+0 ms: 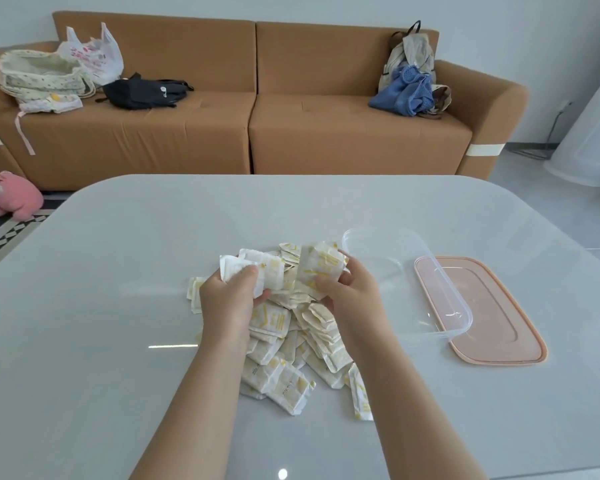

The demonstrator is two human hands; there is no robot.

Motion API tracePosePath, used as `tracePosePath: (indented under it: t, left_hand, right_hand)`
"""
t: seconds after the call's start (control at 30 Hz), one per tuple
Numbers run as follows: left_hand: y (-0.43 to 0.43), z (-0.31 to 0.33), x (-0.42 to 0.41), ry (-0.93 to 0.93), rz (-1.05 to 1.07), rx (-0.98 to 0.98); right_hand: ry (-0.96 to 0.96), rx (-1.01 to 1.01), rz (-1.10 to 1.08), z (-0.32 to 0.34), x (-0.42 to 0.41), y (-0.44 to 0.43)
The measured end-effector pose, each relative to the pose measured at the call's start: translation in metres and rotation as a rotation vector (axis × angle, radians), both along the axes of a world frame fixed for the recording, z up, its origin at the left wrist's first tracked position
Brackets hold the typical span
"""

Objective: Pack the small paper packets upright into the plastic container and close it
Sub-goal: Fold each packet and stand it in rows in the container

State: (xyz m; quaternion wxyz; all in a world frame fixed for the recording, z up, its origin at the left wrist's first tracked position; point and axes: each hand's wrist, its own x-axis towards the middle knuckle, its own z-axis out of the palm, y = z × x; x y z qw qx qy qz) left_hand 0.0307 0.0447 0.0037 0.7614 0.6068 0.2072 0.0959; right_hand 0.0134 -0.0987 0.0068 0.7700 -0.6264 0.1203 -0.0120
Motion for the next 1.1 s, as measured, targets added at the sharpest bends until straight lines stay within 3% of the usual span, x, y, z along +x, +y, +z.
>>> tracePosePath:
  t: [0.1, 0.2, 0.27, 0.37, 0.47, 0.6, 0.7, 0.9, 0.93, 1.0, 1.1]
  left_hand:
    - [-0.004, 0.001, -0.003, -0.011, -0.089, -0.049]
    - [-0.005, 0.002, -0.004, -0.059, -0.169, 0.08]
    - [-0.004, 0.002, -0.004, -0.112, -0.19, 0.217]
    - [-0.004, 0.0, -0.002, -0.077, -0.255, 0.423]
    - [-0.007, -0.004, 0.002, 0.018, -0.385, 0.442]
    - [-0.009, -0.007, 0.002, -0.025, -0.435, 0.537]
    - [-0.006, -0.008, 0.005, -0.087, -0.473, 0.504]
    - [-0.002, -0.007, 0.011, -0.043, -0.253, 0.306]
    - [0.0, -0.01, 0.012, -0.05, -0.201, 0.386]
    - [0.007, -0.017, 0.016, -0.032, -0.193, 0.724]
    - [0.007, -0.029, 0.015, 0.03, -0.447, 1.041]
  right_hand:
    - [0.009, 0.003, 0.157, 0.004, -0.005, -0.002]
    - [0.012, -0.351, 0.136, 0.001, -0.003, -0.002]
    - [-0.002, -0.471, 0.106, -0.001, -0.001, -0.002]
    - [0.034, -0.334, 0.154, 0.001, -0.003, 0.0]
    - [0.095, -0.174, 0.197, 0.0, -0.006, 0.004]
    - [0.149, -0.06, 0.232, 0.001, -0.006, 0.005]
    - [0.178, -0.01, 0.255, 0.002, -0.003, 0.003]
    - [0.196, 0.04, 0.237, 0.001, -0.003, -0.001]
    - [0.188, 0.044, 0.194, 0.001, -0.002, -0.002]
    - [0.169, -0.006, 0.088, -0.003, 0.0, -0.002]
    - [0.118, -0.022, -0.02, -0.004, 0.001, -0.002]
